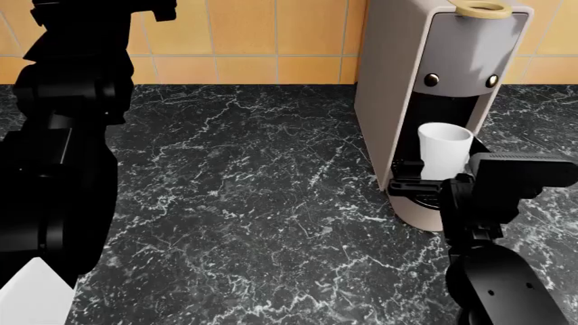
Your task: Pick the mug from the cabinet, place it under the coffee machine dispenser, and press the start button.
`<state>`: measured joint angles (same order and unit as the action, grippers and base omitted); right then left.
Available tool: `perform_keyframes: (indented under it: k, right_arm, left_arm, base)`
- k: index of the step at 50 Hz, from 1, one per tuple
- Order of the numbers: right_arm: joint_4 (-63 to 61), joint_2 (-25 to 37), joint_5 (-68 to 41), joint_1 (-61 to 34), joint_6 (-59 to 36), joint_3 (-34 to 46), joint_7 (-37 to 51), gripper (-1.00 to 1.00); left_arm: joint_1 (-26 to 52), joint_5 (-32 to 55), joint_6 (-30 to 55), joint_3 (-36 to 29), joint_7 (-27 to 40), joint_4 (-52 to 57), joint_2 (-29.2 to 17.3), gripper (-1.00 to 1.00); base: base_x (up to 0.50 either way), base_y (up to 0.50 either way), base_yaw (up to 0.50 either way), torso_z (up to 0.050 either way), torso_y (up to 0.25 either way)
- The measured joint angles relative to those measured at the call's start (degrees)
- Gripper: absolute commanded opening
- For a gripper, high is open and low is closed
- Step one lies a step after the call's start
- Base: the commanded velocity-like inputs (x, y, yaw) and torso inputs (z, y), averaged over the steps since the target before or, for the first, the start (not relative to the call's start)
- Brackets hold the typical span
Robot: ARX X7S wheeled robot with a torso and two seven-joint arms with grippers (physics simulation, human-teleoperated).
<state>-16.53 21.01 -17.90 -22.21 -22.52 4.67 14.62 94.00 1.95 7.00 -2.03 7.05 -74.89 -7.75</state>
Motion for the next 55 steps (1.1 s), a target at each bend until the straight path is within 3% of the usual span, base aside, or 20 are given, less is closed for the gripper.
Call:
perform_keyframes:
  k: [38,39,55]
  right_arm:
    - [8.4,-1.9,4.6,-3.1,5.9,1.6,-0.4,-1.00]
    - [8.4,-1.9,4.6,-3.1,5.9,1.6,-0.3,1.00]
    - [5.9,-0.8,5.5,-2.5,3.5,2.5,0.9,1.00]
  left_arm:
    - [-0.2,-0.6,0.0,0.7,-0.2,0.0,0.1,1.00]
    - [-0.3,-0.6,0.0,0.7,-0.2,0.0,0.1,1.00]
    - [-0.6,-0.8,-0.1,0.9,-0.2,0.0,0.4,1.00]
  base:
    - [0.01,0.00,0.00,0.000,0.000]
    - [0.01,0.00,0.01,0.000,0.000]
    - [0.00,0.00,0.00,0.000,0.000]
